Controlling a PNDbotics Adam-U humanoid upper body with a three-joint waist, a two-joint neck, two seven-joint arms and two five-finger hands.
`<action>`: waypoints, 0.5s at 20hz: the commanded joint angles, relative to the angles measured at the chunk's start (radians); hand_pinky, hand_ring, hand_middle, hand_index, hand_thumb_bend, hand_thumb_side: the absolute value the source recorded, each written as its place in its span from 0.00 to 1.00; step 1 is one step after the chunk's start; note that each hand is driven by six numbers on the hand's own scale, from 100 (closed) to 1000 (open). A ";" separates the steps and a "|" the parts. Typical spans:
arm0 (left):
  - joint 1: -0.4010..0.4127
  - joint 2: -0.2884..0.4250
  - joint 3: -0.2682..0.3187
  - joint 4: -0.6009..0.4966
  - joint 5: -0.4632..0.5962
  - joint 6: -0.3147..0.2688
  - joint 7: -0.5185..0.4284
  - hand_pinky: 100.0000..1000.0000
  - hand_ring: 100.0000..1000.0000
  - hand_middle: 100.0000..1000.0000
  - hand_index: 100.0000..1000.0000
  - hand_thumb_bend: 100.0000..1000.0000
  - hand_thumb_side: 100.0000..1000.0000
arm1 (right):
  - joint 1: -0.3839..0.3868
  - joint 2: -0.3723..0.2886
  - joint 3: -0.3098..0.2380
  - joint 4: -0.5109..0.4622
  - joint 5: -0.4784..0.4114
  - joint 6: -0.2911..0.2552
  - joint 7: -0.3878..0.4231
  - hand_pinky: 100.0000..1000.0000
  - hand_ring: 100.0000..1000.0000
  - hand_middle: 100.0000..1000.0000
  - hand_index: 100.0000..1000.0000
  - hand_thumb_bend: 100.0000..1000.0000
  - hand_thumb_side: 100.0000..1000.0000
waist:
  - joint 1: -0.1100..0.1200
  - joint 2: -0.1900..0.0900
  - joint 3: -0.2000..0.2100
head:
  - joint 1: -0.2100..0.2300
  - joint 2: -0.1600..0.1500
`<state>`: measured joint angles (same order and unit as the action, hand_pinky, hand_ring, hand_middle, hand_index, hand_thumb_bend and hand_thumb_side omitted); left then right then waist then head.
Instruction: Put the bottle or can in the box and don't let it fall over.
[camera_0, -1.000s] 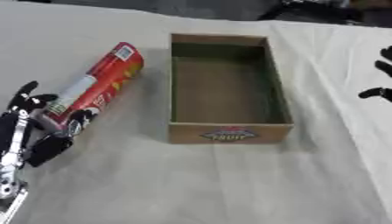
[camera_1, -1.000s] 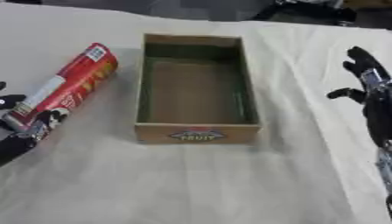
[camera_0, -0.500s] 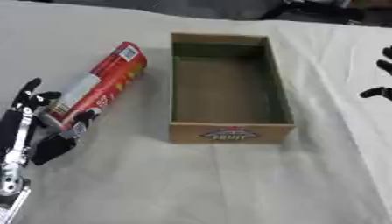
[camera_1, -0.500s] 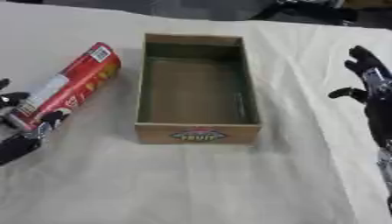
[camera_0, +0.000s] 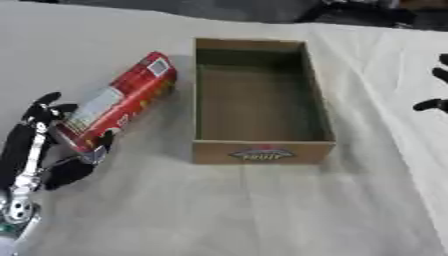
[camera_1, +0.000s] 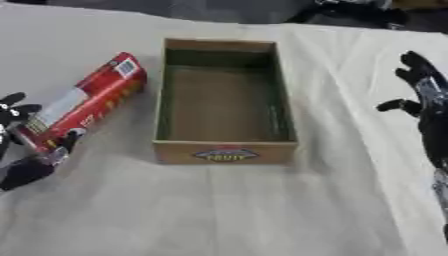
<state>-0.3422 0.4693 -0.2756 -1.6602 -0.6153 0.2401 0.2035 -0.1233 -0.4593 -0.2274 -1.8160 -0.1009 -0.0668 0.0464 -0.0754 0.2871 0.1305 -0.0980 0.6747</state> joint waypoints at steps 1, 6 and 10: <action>0.008 0.016 -0.025 0.018 -0.055 -0.024 0.000 0.47 0.75 0.90 0.74 0.41 0.25 | -0.007 -0.014 -0.012 -0.015 0.005 -0.001 0.002 0.53 1.00 1.00 0.98 0.00 0.97 | -0.011 0.003 -0.004 | 0.003 -0.012; 0.011 0.026 -0.037 0.022 -0.128 -0.073 0.020 0.46 0.73 0.87 0.73 0.45 0.20 | -0.009 -0.015 -0.011 -0.015 0.005 -0.001 0.004 0.53 1.00 1.00 0.97 0.00 0.97 | -0.010 0.003 -0.004 | 0.003 -0.011; 0.016 0.032 -0.040 0.033 -0.188 -0.113 0.034 0.43 0.71 0.86 0.73 0.46 0.18 | -0.009 -0.015 -0.012 -0.015 0.004 0.000 0.005 0.53 1.00 1.00 0.97 0.00 0.98 | -0.009 0.003 -0.004 | 0.002 -0.010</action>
<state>-0.3365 0.4824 -0.2983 -1.6443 -0.7812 0.1403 0.2417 -0.1238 -0.4532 -0.2275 -1.8160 -0.1009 -0.0656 0.0485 -0.0754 0.2871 0.1298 -0.0979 0.6747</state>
